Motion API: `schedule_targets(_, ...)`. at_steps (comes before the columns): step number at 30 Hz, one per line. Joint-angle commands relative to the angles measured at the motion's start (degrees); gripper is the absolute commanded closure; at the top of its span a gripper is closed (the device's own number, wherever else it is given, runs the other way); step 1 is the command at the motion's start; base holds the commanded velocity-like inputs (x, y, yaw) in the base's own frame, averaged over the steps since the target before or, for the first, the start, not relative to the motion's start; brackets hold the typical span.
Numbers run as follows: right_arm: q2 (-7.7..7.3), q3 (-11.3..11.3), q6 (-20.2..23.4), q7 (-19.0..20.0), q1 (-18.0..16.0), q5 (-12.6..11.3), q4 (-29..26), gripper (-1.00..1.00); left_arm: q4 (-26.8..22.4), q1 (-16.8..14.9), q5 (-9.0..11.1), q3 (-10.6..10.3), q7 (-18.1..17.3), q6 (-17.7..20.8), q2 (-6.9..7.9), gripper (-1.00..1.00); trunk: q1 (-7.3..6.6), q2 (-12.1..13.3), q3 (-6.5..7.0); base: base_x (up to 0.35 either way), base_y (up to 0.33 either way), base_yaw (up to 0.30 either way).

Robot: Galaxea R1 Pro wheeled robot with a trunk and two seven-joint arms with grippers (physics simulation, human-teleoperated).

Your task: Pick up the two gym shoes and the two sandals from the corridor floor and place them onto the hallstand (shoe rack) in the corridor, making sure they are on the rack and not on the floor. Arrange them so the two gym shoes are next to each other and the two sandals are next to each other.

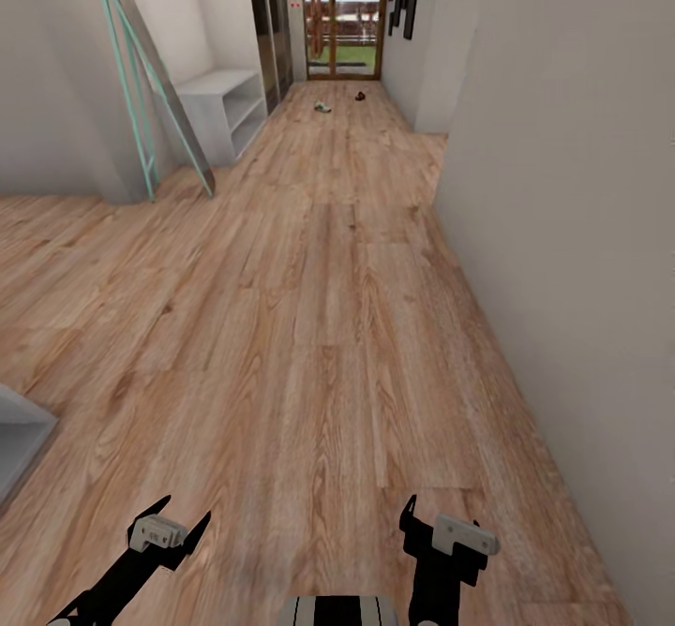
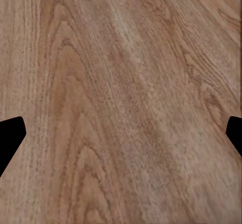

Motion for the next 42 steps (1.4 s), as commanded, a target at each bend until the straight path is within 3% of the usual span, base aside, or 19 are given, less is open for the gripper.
schedule_targets(1, -0.05, 0.1, 0.2, -0.3, -0.1, -0.3, -0.1, -1.00, 0.0, 0.0, -0.5, 0.2, -0.2, -0.3, -0.04, -1.00, -0.01, 0.0, -0.03, 0.042, 0.000, -0.132)
schedule_targets(23, -0.05, 0.2, 0.1, -0.3, -0.1, -0.2, -0.1, -1.00, 0.0, 0.0, -0.6, 0.2, 0.1, 0.0, -0.20, -1.00, -0.01, 0.0, 1.45, 0.012, 0.000, -0.020)
schedule_targets(42, -0.05, 0.2, 0.1, -0.3, -0.1, -0.2, -0.1, -1.00, 0.0, 0.0, -0.7, 0.0, 0.3, 0.2, -0.36, -1.00, -0.01, 0.0, 2.02, 0.253, 0.000, 0.000)
